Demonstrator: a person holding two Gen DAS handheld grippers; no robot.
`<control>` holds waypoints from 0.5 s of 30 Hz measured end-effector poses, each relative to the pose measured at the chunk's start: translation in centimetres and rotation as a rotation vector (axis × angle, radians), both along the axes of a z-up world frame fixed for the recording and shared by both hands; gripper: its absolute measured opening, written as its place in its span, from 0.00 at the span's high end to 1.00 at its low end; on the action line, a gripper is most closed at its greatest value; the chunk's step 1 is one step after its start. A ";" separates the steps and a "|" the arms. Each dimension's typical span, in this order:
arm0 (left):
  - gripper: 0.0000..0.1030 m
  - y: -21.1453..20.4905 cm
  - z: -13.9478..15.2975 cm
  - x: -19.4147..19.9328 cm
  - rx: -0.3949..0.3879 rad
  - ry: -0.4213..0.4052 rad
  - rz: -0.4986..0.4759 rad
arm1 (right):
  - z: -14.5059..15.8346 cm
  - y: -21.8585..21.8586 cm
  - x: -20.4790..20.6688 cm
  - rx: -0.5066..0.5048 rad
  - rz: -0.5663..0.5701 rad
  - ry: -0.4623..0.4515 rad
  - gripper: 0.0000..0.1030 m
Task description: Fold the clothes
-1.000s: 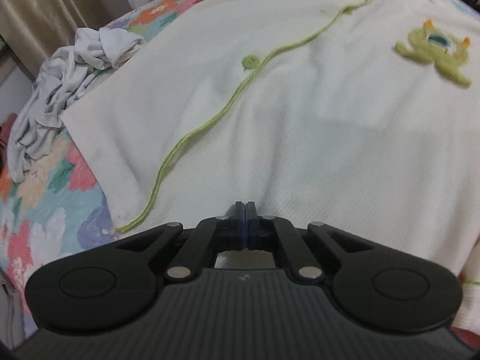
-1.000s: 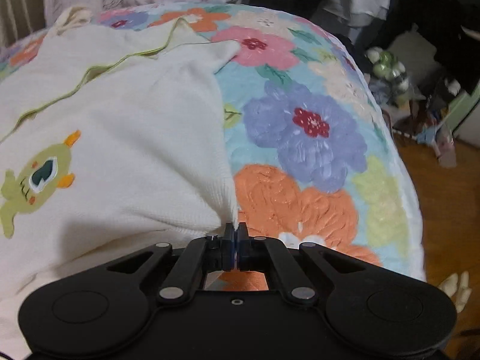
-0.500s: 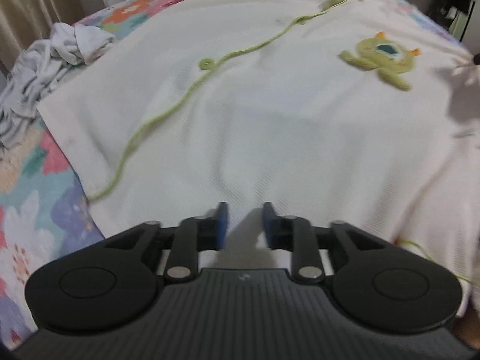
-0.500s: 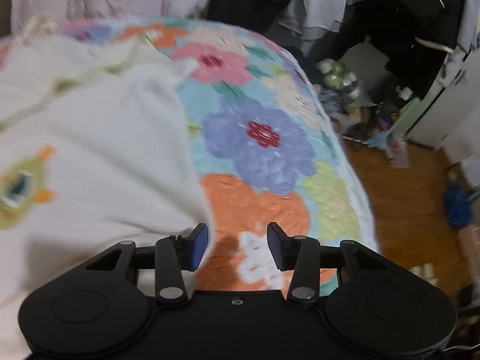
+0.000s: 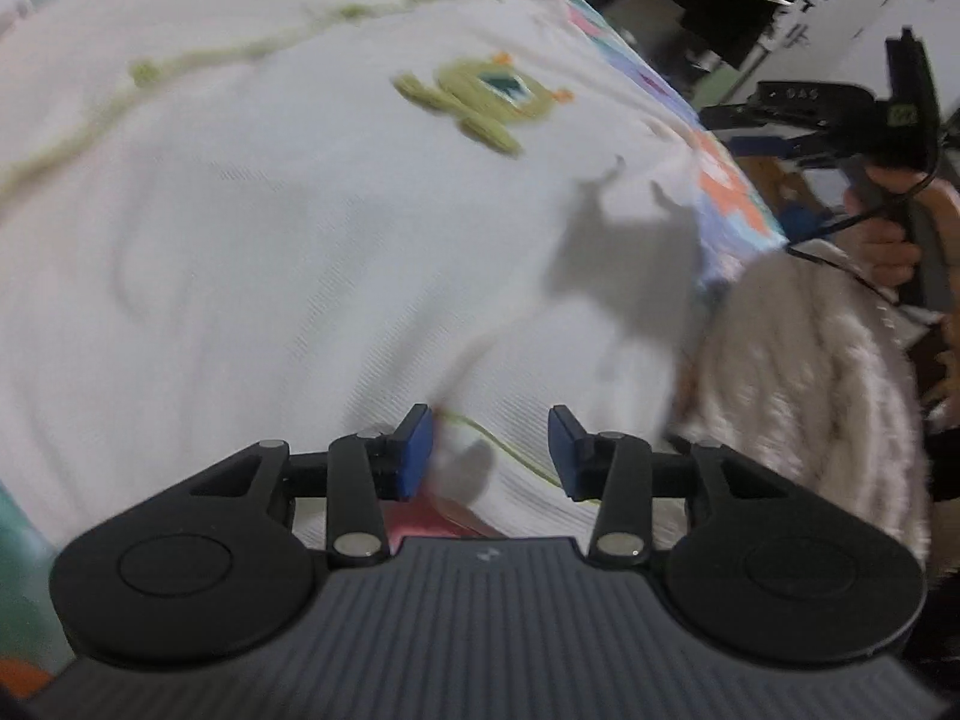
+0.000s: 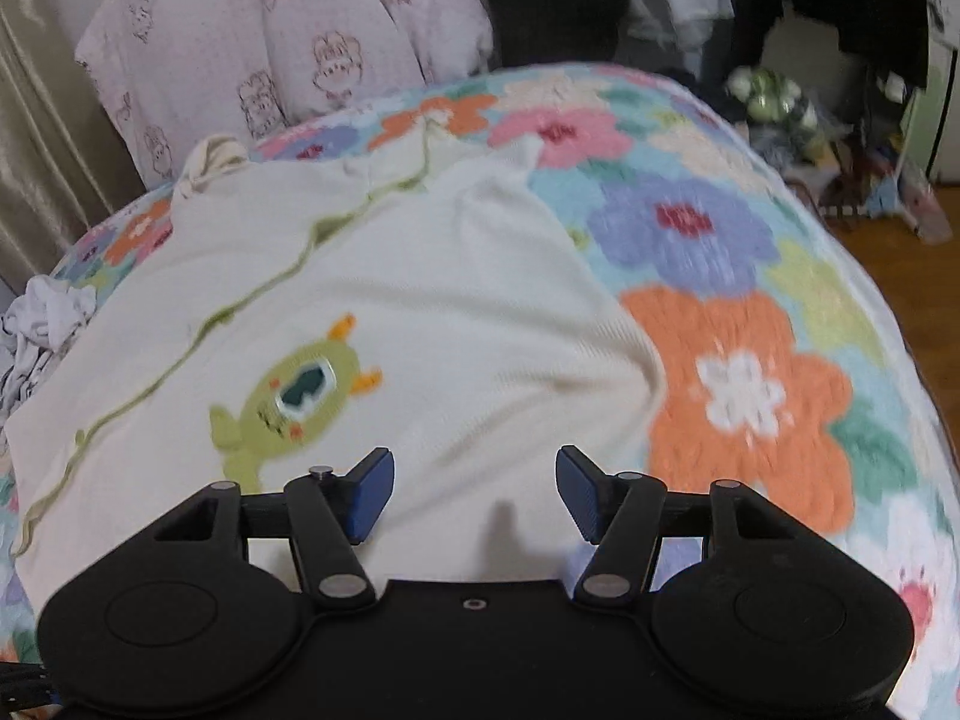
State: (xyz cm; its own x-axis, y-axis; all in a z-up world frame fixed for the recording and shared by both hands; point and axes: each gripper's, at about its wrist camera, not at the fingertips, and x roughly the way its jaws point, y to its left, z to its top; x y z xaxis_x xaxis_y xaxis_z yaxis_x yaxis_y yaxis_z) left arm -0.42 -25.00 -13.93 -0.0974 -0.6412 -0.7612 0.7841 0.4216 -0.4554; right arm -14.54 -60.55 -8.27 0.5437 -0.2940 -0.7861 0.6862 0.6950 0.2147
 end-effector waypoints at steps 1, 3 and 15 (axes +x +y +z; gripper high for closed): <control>0.57 -0.2 -0.4 -0.2 0.007 0.022 -0.005 | -0.3 -0.5 -0.5 0.004 -0.026 0.010 0.32; 0.52 -0.6 -1.2 -0.5 0.041 0.014 0.004 | -0.8 -1.4 -1.4 0.013 -0.078 0.031 0.31; 0.80 -1.7 -2.8 -0.6 0.050 0.032 0.108 | -3.0 -3.8 -3.8 0.183 -0.162 -0.064 0.31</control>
